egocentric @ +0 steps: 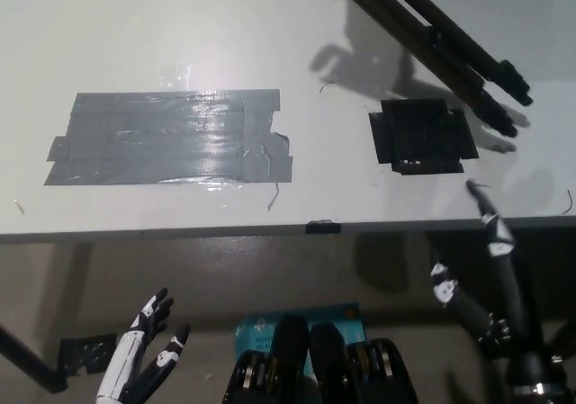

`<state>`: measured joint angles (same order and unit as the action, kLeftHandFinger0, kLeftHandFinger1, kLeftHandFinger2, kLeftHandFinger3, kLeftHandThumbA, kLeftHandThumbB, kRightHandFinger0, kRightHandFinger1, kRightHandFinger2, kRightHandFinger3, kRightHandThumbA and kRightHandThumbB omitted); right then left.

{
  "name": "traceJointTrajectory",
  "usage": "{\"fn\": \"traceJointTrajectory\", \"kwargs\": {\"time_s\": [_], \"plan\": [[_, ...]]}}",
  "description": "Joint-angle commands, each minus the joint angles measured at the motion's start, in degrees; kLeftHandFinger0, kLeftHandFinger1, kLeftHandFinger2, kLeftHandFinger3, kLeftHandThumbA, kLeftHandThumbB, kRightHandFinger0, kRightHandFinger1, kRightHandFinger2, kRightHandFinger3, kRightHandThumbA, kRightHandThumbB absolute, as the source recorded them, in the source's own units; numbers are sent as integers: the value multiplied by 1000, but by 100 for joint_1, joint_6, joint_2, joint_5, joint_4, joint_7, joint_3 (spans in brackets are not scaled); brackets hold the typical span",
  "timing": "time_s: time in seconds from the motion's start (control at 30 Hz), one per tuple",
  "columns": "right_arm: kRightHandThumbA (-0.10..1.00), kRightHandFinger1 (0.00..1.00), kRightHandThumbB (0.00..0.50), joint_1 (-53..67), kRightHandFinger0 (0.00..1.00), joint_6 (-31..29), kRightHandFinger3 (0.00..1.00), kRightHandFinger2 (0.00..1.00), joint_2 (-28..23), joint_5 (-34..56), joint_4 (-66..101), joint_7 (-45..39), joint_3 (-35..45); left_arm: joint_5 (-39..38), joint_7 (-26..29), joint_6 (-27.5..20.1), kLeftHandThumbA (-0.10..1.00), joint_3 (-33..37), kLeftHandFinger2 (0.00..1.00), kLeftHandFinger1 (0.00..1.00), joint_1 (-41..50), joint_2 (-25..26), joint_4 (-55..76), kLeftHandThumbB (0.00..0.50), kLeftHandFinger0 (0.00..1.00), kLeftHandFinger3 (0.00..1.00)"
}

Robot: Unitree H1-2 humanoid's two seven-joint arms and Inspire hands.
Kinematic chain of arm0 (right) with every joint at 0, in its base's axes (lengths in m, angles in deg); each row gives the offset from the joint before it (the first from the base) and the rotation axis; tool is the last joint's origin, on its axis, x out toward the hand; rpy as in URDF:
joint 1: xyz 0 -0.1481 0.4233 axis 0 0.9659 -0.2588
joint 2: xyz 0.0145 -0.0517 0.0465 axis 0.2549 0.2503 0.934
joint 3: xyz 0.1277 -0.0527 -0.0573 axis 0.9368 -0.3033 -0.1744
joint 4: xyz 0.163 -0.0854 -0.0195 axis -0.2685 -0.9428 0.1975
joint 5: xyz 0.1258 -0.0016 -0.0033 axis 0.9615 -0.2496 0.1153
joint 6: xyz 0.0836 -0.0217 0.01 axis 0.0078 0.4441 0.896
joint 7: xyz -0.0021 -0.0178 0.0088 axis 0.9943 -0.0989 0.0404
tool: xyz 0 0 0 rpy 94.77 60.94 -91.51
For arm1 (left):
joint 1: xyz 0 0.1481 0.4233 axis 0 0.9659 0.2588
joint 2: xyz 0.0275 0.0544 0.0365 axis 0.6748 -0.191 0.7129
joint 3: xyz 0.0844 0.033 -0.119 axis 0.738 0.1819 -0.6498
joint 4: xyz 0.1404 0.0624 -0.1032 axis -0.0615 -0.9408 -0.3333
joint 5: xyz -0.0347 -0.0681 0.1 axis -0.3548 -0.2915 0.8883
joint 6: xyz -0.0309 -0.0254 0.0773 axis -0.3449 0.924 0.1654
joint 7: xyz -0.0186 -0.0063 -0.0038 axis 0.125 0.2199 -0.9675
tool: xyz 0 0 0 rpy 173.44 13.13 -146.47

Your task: A person hands a tripod to the robot which it grabs with its right hand and places in the middle of the table in front of it

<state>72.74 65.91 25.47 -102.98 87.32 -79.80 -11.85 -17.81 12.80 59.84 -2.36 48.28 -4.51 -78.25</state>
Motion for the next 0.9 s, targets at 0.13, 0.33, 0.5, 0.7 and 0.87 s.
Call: {"fn": "traceJointTrajectory", "kwargs": {"time_s": [0.13,0.33,0.5,0.7,0.87], "plan": [[806,1000,470,-1617,1000,966,1000,1000,149,-2462,2126,-861,202,90,30,-413,694,9,1000,1000,-11,64,26,230,1000,1000],[845,1000,443,-2851,1000,1979,1000,1000,169,-2801,1287,-1306,173,98,39,-327,696,-3,1000,1000,0,56,76,223,1000,1000],[833,1000,448,-3531,1000,2400,1000,1000,-51,-2744,-72,-1065,177,52,25,-313,694,-24,1000,1000,-25,53,109,233,1000,1000],[785,1000,458,-4023,1000,2570,1000,1000,-270,-2590,-1379,-686,147,42,24,-279,703,-41,1000,1000,-49,60,157,242,1000,1000],[753,1000,448,-4272,1000,2753,1000,1000,-378,-2470,-1967,-721,64,110,39,-321,713,-18,1000,1000,-62,61,128,243,1000,1000]]}}
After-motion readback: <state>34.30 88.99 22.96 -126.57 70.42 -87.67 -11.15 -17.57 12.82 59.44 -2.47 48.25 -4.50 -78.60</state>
